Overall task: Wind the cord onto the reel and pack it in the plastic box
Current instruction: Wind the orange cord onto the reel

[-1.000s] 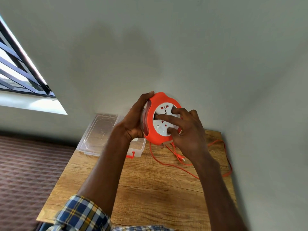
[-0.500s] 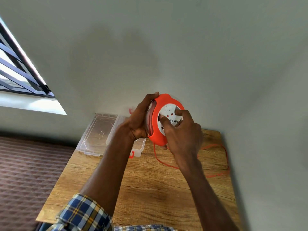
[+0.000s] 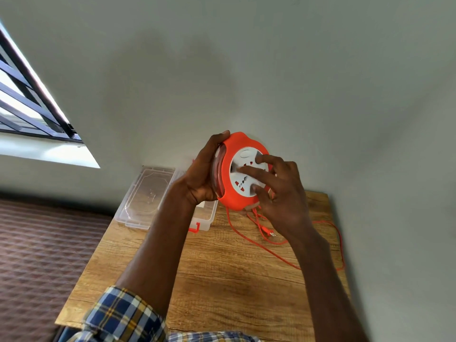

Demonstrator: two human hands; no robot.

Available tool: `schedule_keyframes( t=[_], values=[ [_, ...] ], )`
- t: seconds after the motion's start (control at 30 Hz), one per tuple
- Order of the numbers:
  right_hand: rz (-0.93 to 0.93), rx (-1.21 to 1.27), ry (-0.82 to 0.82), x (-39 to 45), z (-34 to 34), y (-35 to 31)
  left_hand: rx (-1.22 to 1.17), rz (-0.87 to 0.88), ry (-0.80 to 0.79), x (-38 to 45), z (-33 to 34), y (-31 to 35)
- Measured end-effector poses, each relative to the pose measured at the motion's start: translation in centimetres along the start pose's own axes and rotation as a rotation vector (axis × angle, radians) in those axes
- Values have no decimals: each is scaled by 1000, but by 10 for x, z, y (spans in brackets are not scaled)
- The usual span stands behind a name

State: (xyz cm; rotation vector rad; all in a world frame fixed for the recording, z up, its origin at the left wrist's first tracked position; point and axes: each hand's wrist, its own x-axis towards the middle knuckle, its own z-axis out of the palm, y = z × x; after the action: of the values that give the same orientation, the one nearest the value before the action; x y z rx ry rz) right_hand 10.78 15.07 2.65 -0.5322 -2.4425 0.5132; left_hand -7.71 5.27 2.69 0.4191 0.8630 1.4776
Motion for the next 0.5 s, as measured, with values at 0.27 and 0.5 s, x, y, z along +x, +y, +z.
schedule_keyframes(
  t=[0.27,0.5],
  values=[
    [62,-58,-28,0,10,-5,55,-34,56,-2,-3,-2],
    [397,8,181,1,15,-27,60,-27,75,2,6,-5]
  ],
)
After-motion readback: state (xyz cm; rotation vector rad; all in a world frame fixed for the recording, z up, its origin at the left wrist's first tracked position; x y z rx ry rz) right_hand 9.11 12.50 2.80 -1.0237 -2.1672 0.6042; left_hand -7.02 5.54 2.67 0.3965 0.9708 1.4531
